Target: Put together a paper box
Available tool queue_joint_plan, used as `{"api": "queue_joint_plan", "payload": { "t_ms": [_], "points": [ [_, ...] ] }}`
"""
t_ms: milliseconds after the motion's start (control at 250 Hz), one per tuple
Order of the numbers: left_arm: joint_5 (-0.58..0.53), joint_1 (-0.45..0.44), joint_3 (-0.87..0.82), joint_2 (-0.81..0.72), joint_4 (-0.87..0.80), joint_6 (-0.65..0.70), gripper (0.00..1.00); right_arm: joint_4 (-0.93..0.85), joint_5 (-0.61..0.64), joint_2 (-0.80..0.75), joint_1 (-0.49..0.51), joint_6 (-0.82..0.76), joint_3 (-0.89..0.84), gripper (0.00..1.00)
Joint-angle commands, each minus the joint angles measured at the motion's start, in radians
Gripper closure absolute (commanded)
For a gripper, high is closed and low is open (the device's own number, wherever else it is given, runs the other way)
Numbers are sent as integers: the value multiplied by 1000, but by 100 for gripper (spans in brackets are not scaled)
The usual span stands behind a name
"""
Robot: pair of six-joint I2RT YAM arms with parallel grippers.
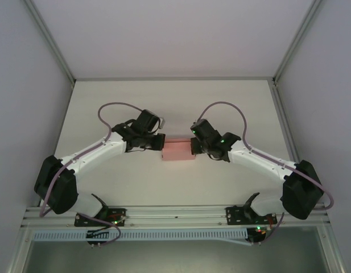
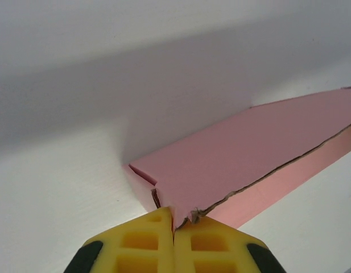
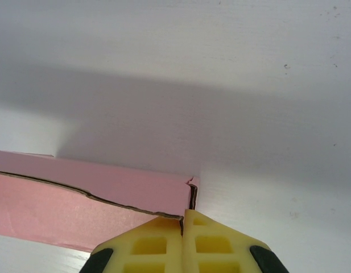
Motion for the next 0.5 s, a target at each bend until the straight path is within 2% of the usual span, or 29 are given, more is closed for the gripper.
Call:
{"api": "queue_joint_plan", "payload": {
  "t_ms": [0, 212, 387, 499],
  "points": [
    [146, -9, 3, 12, 127, -118, 100, 3, -3, 23, 56, 52, 2, 100],
    [145, -19, -36, 14, 160, -94, 100, 60, 26, 4, 85, 82, -40, 100],
    [-27, -76, -122, -1, 207, -25, 100, 196, 40, -46, 92, 60, -136, 99],
    [-29, -97, -212, -18, 304, 4, 100, 300, 37, -72, 98, 28, -212, 99]
  ]
}}
